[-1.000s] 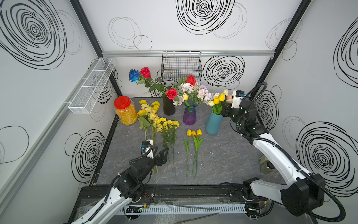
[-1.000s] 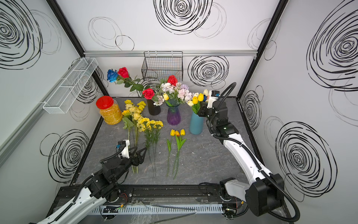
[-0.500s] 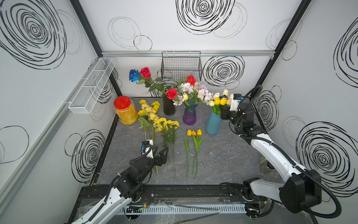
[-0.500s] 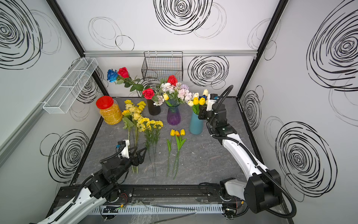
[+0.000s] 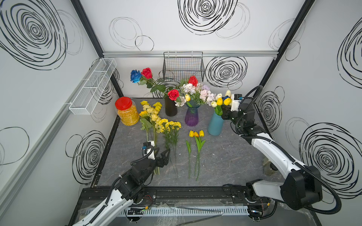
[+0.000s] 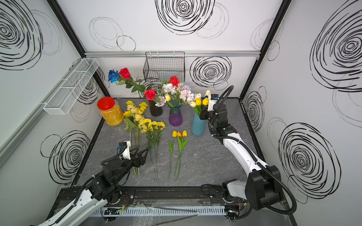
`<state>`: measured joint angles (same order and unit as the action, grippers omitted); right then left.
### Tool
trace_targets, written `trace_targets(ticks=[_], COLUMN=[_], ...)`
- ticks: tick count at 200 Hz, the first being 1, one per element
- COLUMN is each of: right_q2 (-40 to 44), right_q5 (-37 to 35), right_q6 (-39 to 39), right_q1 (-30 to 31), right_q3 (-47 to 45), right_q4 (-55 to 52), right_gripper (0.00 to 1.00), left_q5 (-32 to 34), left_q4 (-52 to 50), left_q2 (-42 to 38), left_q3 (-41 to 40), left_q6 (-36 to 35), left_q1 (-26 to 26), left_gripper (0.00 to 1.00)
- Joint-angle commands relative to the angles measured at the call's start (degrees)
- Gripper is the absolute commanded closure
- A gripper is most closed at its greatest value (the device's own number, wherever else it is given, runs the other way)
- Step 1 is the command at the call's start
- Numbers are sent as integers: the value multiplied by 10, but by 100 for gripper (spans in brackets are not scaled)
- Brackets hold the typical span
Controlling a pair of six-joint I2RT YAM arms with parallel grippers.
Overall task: Pick out yellow flowers from the vase
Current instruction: Pick up the flower from the vase.
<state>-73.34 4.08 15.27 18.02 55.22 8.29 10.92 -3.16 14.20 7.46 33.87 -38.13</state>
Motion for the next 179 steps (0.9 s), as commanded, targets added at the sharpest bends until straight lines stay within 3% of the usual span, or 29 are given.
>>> trace_targets(ticks=[1,123,179], right_q2=[9,67,90], right_q5=[3,-3,9], right_q6=[-4,6,11], right_q1=[6,6,-3], right_q3=[23,57,122], right_q4=[3,-55,-121], right_gripper=[92,92,92], left_q5=[-3,-5,-15], left_q4=[21,21,27], left_q2=[-3,-4,5], left_q3=[-8,-6,8], left_q6=[1,5,1], left_q1=[4,5,5], left_gripper=[16,15,15])
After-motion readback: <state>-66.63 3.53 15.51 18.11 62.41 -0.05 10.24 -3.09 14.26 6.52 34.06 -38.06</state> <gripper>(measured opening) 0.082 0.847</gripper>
